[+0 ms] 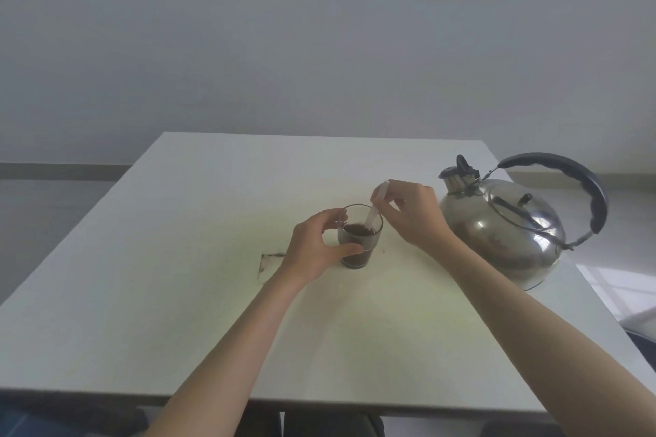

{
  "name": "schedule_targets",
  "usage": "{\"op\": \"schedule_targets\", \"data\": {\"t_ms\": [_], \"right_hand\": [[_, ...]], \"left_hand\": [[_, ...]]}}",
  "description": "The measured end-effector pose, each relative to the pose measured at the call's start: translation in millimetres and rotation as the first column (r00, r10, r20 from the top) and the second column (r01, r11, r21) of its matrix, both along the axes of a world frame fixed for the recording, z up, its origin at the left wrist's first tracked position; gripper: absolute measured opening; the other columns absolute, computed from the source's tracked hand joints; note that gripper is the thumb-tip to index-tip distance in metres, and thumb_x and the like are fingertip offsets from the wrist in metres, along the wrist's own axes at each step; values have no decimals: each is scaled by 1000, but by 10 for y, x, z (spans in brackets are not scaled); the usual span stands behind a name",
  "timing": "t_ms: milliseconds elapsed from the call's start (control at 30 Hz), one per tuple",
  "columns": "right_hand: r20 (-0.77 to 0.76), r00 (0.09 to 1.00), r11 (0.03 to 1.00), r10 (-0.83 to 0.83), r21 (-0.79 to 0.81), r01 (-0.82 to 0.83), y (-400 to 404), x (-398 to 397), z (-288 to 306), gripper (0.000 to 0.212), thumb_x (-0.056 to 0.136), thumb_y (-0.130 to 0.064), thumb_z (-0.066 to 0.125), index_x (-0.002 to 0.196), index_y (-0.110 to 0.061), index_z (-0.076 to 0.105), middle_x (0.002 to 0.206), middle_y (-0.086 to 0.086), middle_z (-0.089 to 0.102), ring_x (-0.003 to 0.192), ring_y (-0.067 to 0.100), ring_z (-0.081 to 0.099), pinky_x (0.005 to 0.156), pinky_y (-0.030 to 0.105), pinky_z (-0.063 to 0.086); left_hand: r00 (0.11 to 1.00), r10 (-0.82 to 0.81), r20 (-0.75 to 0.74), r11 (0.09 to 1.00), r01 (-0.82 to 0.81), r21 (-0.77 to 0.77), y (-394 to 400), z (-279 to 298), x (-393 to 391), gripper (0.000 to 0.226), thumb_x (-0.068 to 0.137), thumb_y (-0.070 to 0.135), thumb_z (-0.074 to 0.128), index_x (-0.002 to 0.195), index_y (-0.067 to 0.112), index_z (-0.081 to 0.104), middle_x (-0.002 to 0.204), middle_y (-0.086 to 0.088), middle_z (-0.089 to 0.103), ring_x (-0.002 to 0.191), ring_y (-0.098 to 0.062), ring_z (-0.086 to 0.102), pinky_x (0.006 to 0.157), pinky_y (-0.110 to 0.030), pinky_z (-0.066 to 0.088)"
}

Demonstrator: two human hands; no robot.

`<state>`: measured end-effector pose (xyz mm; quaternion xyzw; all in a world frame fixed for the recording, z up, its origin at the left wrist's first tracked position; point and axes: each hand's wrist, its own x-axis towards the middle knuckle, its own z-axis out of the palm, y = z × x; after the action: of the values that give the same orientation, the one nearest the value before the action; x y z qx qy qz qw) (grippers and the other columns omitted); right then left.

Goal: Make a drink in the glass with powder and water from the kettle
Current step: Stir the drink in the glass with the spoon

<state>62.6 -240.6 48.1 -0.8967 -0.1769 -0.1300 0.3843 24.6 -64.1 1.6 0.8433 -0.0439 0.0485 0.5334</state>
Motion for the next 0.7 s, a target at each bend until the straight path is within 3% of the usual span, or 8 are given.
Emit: {"op": "schedule_targets", "data": {"t_ms": [133,233,400,533,700], "right_hand": [[33,998,994,47,-100,-43,32,-69,3,21,87,-19,54,68,-20,62,65,-10,67,52,6,44,51,14,27],[22,996,995,87,-52,-86,147,-87,13,19,86,-18,54,69,-19,62,58,-12,61,52,3,46,51,13,31],[60,996,993,68,-100,-61,177,-22,37,22,90,-19,51,72,-16,64,62,-11,63,60,-8,49,57,6,31],[101,994,988,34,-151,-19,39,-12,23,22,90,-20,51,73,-17,65,66,-12,65,62,-7,48,59,5,26],[63,994,989,87,-121,-79,119,-114,18,20,88,-20,54,70,-19,63,55,-20,54,58,0,48,56,10,30]], "left_hand": [[1000,-7,1,1000,7,-3,4,-3,3,51,60,20,86,103,28,58,104,8,66,94,11,57,79,3,37],[1000,-8,-10,1000,8,0,1,-3,1,54,60,22,86,107,26,60,102,12,65,96,3,60,82,0,39],[1000,-11,-9,1000,11,1,12,-1,3,53,60,23,86,106,24,61,103,9,66,88,19,56,77,4,37],[1000,1,-3,1000,-1,-4,4,-2,2,53,59,22,86,106,24,60,106,8,66,95,4,61,77,5,36],[1000,-2,-8,1000,2,-3,4,-7,5,53,59,24,86,105,27,60,105,10,66,97,1,61,77,5,37]]}}
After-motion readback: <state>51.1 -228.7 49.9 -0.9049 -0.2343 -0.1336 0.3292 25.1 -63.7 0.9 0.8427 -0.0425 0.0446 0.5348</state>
